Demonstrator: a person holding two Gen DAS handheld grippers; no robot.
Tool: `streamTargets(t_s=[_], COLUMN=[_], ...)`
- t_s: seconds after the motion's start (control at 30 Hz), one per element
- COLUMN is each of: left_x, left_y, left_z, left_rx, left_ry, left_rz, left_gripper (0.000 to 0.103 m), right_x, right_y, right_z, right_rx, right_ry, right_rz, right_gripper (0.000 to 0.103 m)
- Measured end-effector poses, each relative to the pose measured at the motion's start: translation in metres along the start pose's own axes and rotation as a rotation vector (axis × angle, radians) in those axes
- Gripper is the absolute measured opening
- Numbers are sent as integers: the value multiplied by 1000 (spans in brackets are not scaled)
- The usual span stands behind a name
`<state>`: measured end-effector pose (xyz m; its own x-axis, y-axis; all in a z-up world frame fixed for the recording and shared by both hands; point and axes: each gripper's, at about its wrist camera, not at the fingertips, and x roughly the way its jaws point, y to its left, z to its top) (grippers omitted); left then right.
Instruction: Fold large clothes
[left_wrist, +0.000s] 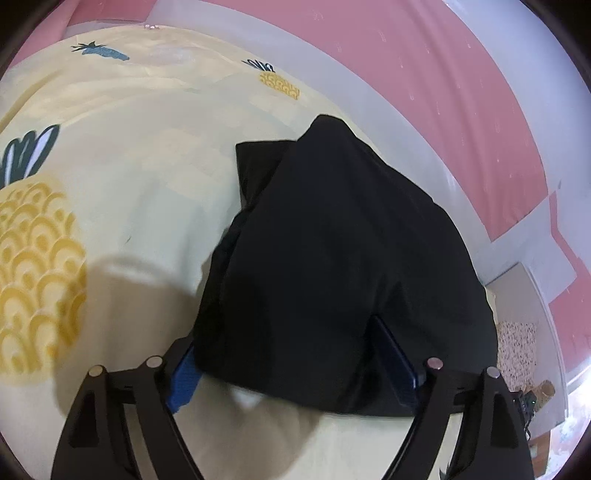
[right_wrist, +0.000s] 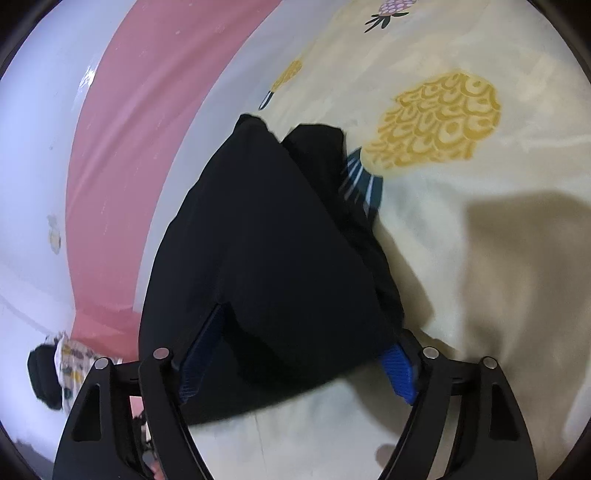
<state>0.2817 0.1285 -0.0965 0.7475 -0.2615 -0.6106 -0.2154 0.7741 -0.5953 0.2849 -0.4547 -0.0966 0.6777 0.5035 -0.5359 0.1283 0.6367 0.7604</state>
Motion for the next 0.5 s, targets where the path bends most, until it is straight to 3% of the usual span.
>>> streamTargets(t_s=[0.17, 0.2, 0.23, 0.33, 0.4, 0.5], left_x=[15, 18, 19, 11, -1, -21], left_y=[-7, -10, -14, -30, -38, -38], left_z=[13, 15, 18, 23, 26, 25], left_rx=[14, 23, 33, 97, 132, 133], left_ry=[-27, -25, -18, -9, -7, 4], left_rz=[40, 58, 72, 116, 125, 114], left_gripper=[82, 77, 74, 47, 37, 35], right_x=[11, 13, 14, 10, 2, -19], right_y=[7, 9, 12, 23, 33, 45], right_z=[10, 12, 14, 18, 18, 12], right_rx=[26, 27, 28, 11, -19, -46], right_ry=[-45, -44, -42, -27, -20, -8], right_rz=[-54, -70, -84, -98, -105, -98], right_gripper=[82, 78, 65, 41, 37, 36])
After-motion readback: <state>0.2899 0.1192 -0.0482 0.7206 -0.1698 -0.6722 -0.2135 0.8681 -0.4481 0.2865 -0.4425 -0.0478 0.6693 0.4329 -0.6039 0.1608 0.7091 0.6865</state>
